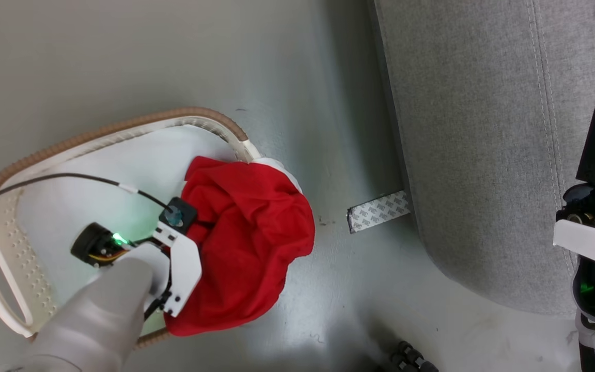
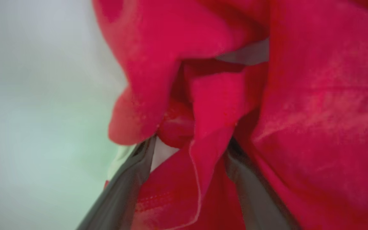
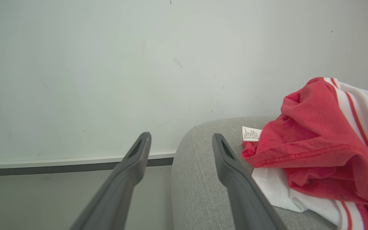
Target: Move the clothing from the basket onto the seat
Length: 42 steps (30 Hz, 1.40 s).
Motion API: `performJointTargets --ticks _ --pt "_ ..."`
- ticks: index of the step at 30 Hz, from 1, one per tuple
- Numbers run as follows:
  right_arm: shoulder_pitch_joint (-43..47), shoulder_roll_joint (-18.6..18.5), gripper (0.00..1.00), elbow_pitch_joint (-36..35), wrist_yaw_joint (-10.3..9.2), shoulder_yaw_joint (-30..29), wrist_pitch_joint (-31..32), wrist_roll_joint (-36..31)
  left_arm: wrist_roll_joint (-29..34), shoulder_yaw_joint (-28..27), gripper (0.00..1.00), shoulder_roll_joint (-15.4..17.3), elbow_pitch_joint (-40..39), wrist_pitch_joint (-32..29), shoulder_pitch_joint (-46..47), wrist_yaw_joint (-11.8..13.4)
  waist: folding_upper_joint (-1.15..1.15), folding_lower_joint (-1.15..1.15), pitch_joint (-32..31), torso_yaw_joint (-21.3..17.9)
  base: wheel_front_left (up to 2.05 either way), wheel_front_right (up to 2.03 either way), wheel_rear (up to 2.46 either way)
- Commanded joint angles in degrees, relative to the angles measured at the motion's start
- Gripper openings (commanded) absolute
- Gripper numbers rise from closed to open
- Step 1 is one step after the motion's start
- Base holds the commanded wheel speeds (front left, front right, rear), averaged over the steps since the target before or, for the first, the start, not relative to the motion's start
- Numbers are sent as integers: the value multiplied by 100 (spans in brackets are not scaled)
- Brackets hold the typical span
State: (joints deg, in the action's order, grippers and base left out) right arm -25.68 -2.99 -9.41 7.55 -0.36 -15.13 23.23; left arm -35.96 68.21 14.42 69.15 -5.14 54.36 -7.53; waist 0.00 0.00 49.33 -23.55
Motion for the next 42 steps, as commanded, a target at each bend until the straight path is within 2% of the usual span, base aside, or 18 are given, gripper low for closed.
performJointTargets --ticks 1,5,6,7,8,9,24,30,42 --pt "-104 16 100 -60 -13 -25 0 63 -65 34 100 48 104 -74 86 9 0 0 70 -32 0 0 0" --pt "-148 16 100 -80 -13 0 -1 113 -58 149 100 84 167 -236 117 9 0 0 139 -76 0 0 0" --pt "-153 16 100 -79 -13 15 -1 135 -42 187 86 111 177 -284 121 9 0 0 158 -91 0 0 0" --pt "-156 16 100 -80 -13 20 -1 148 -45 214 86 124 176 -297 128 10 0 0 170 -100 0 0 0" --pt "-157 16 100 -89 -13 16 -1 162 -65 235 31 135 166 -297 132 10 0 0 179 -107 0 0 0" --pt "-153 17 100 -92 -13 3 -1 165 -93 250 0 143 150 -285 131 9 0 0 183 -109 0 0 0" --pt "-51 15 100 163 -13 7 0 4 -371 389 0 56 -19 168 -32 9 0 0 -306 -3 0 0 0" --pt "147 11 100 263 -13 -93 -1 -149 -559 438 0 -111 -313 610 -407 9 0 0 -1030 152 0 0 0" --pt "790 -62 100 505 -13 -149 -1 -601 -958 503 0 -648 -911 1621 -1187 9 0 0 -2865 740 0 0 0"
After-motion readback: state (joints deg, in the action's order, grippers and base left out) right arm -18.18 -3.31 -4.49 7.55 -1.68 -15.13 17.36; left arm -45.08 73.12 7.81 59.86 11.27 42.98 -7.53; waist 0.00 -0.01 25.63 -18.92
